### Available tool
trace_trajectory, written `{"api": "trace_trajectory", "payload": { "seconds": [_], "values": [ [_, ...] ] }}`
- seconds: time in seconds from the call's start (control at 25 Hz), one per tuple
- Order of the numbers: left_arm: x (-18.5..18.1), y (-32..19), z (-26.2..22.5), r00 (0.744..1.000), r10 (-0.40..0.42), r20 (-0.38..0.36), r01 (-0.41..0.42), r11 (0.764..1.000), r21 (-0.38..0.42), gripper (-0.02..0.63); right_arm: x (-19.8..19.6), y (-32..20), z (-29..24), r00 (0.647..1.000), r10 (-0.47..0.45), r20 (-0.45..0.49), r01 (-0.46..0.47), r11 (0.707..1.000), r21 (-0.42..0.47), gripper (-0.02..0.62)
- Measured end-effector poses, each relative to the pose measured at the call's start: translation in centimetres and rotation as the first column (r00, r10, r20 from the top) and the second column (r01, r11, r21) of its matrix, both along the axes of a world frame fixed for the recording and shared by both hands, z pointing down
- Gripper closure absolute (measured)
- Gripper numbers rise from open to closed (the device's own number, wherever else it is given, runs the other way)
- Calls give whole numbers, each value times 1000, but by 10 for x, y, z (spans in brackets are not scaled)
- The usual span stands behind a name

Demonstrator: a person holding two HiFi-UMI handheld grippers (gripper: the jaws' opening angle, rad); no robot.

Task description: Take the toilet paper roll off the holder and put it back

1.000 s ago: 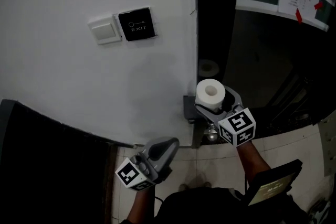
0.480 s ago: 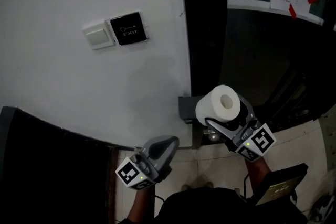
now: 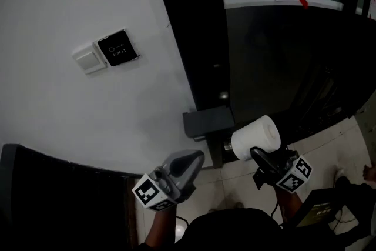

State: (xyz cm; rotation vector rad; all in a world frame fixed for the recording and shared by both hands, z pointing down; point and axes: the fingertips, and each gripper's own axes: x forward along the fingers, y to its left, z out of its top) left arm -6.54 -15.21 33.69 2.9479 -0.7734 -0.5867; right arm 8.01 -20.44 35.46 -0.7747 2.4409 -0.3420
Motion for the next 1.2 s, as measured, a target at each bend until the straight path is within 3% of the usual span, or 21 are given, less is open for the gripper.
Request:
{"api": "trace_trajectory", "payload": {
  "seconds": [0.28,0.88,1.2],
  "values": [
    [14,3,0,999,45,21,-46,999,13,609,9,15,19,991,-34,130,48,993,-106,155],
    [17,5,-2,999,49,-4,-49,999,16,609,12,18,14,994,-19,108,30,994,-101,155],
    [23,6,1,998,55,31,-56,998,30,607,12,19,15,994,-17,106,28,995,-101,155]
  ]
}}
